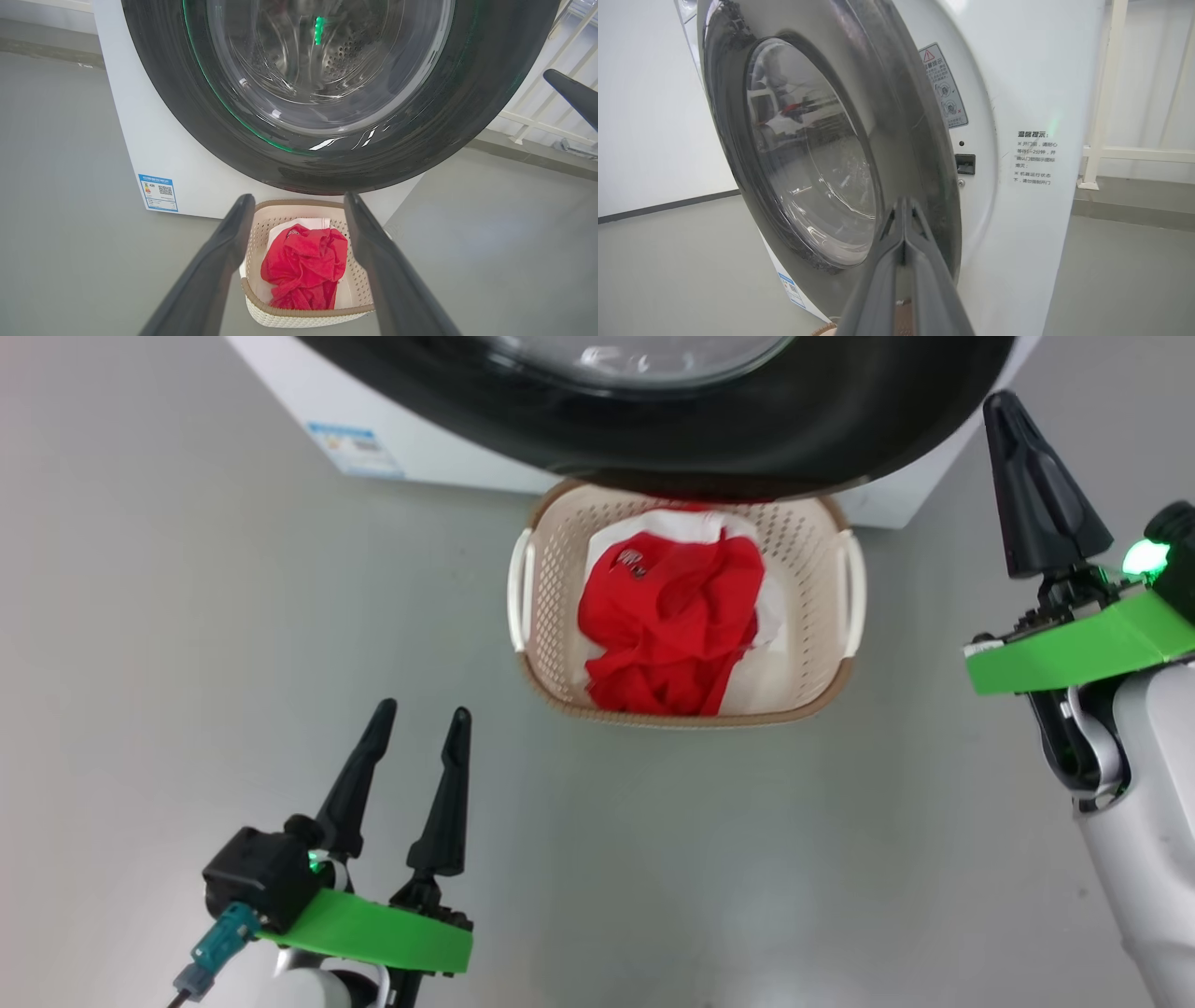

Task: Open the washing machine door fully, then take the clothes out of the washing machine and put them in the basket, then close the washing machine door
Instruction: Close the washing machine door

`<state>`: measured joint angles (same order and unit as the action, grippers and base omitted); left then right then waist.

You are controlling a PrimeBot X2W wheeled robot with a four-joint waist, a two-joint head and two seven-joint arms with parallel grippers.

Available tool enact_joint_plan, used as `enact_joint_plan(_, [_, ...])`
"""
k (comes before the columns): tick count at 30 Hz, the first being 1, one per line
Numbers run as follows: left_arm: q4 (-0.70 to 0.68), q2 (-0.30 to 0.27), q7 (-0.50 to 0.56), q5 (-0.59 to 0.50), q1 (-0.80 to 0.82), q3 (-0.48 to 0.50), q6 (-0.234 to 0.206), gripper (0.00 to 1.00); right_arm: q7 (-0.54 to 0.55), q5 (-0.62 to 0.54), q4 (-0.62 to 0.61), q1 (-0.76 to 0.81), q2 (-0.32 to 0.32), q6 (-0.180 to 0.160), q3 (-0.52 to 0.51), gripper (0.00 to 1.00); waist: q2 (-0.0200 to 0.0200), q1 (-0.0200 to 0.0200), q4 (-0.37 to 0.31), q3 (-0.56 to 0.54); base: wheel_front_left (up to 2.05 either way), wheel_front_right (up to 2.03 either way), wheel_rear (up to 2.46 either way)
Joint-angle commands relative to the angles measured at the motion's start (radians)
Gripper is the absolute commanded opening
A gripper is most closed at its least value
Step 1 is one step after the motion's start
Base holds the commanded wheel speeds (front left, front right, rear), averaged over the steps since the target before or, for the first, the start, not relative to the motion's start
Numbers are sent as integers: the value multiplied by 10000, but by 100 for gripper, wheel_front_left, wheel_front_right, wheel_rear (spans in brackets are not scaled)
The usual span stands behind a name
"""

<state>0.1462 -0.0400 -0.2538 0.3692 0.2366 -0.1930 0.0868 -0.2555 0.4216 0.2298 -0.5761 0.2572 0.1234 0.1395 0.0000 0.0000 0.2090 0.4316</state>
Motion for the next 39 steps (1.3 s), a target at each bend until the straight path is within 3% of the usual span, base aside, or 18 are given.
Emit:
enact_joint_plan(1, [-303,-103,-80,50,204,243,-121,100,-63,46,-219,-182,53,73,173,0,0,0,358,424,0,0,0])
enact_joint_plan(39, [-1278,-103,-80,489,1468,-950,-733,100,-63,430,-632,-3057,803,73,-955,0,0,0,1200,2925,0,0,0])
